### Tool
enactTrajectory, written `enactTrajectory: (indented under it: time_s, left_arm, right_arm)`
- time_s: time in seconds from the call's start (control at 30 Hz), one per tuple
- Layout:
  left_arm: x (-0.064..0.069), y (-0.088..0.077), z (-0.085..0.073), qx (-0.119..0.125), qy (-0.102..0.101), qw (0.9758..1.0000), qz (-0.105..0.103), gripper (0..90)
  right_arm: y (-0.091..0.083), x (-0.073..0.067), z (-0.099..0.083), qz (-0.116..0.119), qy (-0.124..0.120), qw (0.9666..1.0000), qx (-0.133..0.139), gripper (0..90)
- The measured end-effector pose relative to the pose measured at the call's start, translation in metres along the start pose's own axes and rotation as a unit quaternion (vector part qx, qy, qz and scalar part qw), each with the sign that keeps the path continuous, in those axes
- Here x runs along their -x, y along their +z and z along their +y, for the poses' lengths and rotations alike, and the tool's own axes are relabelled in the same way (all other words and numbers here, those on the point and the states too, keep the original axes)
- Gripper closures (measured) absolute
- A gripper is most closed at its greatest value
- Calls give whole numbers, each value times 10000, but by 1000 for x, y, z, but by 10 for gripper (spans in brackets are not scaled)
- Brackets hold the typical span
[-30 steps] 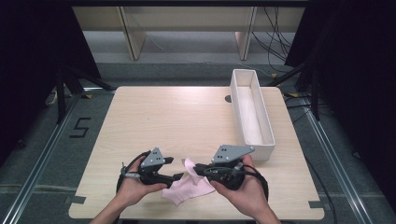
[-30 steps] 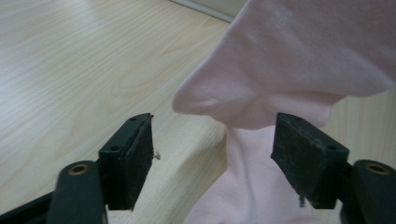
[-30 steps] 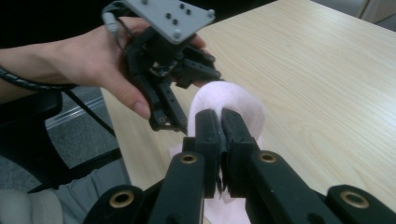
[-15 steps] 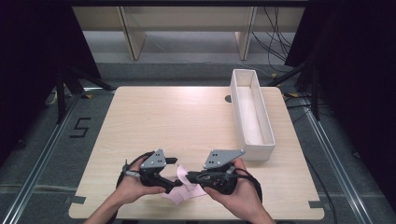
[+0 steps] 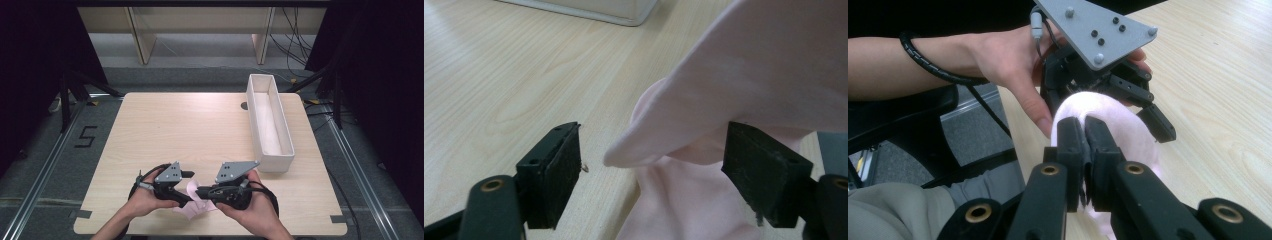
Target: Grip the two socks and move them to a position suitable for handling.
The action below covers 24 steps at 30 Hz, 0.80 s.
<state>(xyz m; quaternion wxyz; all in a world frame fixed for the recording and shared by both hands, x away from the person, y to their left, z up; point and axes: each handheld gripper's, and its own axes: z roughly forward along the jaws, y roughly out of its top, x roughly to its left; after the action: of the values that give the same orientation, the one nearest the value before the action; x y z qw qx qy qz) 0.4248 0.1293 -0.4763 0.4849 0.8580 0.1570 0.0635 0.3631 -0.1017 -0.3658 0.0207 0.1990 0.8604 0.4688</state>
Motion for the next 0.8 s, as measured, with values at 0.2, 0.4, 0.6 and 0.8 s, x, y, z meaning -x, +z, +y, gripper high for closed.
enactTrajectory:
  time_s: [0.2, 0.4, 0.6, 0.8]
  left_arm:
    - [2, 2, 0, -34, 93, 9999, -71, 187]
    - [3, 7, -1, -6, 44, 9994, -337, 336]
    - [3, 7, -2, 22, 279, 9991, -334, 560]
    - [5, 6, -1, 71, 320, 9991, -286, 698]
  right_arm:
    - [2, -1, 1, 96, -9, 9999, -41, 868]
    - [4, -1, 2, 156, -54, 9999, -41, 868]
    - [2, -1, 2, 193, -18, 9998, 17, 868]
    - [-1, -1, 3, 205, 20, 9998, 67, 869]
